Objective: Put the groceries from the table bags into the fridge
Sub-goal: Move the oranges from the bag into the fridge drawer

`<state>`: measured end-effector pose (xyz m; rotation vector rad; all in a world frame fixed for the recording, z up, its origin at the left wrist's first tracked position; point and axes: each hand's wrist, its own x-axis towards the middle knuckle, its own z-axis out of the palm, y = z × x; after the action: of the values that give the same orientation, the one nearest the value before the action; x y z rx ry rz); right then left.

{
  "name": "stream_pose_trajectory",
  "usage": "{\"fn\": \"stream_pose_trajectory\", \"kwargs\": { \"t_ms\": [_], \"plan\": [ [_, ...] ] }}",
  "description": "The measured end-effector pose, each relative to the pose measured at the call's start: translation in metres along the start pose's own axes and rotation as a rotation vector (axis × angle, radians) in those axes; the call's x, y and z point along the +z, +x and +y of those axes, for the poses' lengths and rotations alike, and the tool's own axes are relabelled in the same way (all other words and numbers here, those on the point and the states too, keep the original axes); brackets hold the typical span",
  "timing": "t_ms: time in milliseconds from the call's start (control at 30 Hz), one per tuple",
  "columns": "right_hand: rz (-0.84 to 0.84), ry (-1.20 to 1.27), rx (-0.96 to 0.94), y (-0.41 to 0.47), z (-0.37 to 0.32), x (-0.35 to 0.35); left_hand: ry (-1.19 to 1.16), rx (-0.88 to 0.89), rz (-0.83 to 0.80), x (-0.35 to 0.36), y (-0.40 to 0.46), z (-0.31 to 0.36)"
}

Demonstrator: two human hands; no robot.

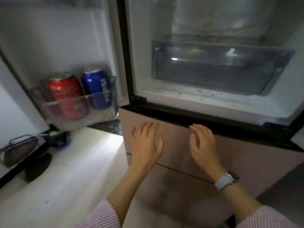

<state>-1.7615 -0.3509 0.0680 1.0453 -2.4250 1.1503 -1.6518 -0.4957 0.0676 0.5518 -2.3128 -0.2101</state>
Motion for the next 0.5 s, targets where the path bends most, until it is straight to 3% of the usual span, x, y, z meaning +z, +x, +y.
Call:
{"fn": "stream_pose_trajectory", "kwargs": {
  "t_ms": [167, 333, 500],
  "plan": [
    [-0.346, 0.067, 0.119, -0.124, -0.032, 0.078, 0.111, -0.331, -0.257, -0.046, -0.158, -0.075],
    [-0.706, 0.098, -0.03, -0.195, -0.121, 0.149, 0.279, -0.747, -0.529, -0.121, -0.268, -0.155],
    [-0.888, 0.154, -0.296, -0.241, -0.26, 0.243, 0.335, -0.99, -0.377, -0.22, -0.34, -0.252]
  ]
}}
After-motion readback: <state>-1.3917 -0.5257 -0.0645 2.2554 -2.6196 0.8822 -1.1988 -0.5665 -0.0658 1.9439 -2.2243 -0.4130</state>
